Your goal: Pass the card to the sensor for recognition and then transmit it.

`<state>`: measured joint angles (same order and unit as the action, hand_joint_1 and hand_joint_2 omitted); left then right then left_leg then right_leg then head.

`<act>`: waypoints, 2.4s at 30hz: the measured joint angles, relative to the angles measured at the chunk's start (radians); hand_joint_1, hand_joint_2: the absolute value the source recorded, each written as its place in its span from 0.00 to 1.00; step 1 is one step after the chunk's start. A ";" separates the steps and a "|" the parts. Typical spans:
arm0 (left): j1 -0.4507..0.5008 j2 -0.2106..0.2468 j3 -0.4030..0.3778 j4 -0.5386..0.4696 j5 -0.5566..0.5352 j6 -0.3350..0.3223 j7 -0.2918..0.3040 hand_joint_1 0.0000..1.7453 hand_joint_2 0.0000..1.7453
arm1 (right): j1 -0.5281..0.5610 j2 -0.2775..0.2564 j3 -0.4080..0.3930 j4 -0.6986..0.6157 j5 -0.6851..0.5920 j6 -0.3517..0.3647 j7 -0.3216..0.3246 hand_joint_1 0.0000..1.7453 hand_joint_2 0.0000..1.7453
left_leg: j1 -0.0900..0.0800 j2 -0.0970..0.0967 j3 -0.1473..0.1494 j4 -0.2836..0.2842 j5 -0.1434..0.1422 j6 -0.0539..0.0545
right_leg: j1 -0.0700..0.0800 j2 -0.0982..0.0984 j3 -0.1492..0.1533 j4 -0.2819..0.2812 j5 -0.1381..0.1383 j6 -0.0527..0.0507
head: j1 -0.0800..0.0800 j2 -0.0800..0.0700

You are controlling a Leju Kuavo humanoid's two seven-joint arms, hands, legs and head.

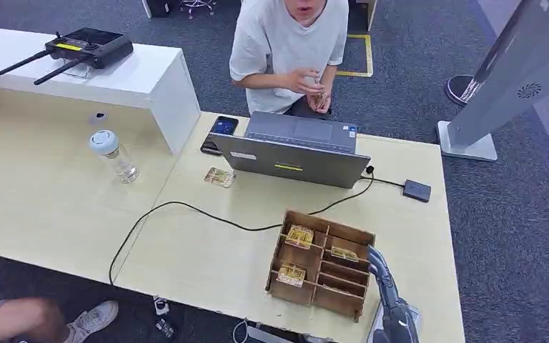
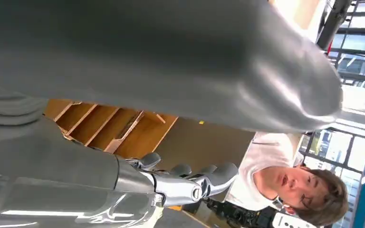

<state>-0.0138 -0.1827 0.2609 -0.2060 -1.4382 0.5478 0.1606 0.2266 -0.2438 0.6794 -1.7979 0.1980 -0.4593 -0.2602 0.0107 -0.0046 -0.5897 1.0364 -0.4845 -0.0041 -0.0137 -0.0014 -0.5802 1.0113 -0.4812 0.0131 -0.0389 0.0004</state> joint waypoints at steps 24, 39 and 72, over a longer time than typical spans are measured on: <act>0.000 0.000 0.000 0.000 0.011 -0.010 0.014 0.00 0.00 | 0.000 0.000 0.000 0.000 -0.005 0.003 0.005 0.00 0.00 | 0.000 0.000 0.000 0.000 0.000 0.000 | 0.000 0.000 0.000 0.000 0.000 0.000 | 0.000 0.000; 0.000 0.000 0.000 0.000 0.011 -0.003 0.005 0.00 0.00 | 0.000 0.000 0.000 0.000 -0.003 0.001 0.004 0.00 0.00 | 0.000 0.000 0.000 0.000 0.000 0.000 | 0.000 0.000 0.000 0.000 0.000 0.000 | 0.000 0.000; 0.000 0.000 0.000 0.000 0.004 -0.003 0.011 0.00 0.00 | 0.000 0.000 0.000 0.000 -0.002 0.000 -0.001 0.00 0.00 | 0.000 0.000 0.000 0.000 0.000 0.000 | 0.000 0.000 0.000 0.000 0.000 0.000 | 0.000 0.000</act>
<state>-0.0139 -0.1823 0.2613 -0.2060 -1.4343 0.5451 0.1717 0.2267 -0.2438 0.6794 -1.7975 0.1961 -0.4593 -0.2613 0.0107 -0.0046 -0.5897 1.0364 -0.4845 -0.0041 -0.0137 -0.0014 -0.5802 1.0113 -0.4811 0.0131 -0.0389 0.0004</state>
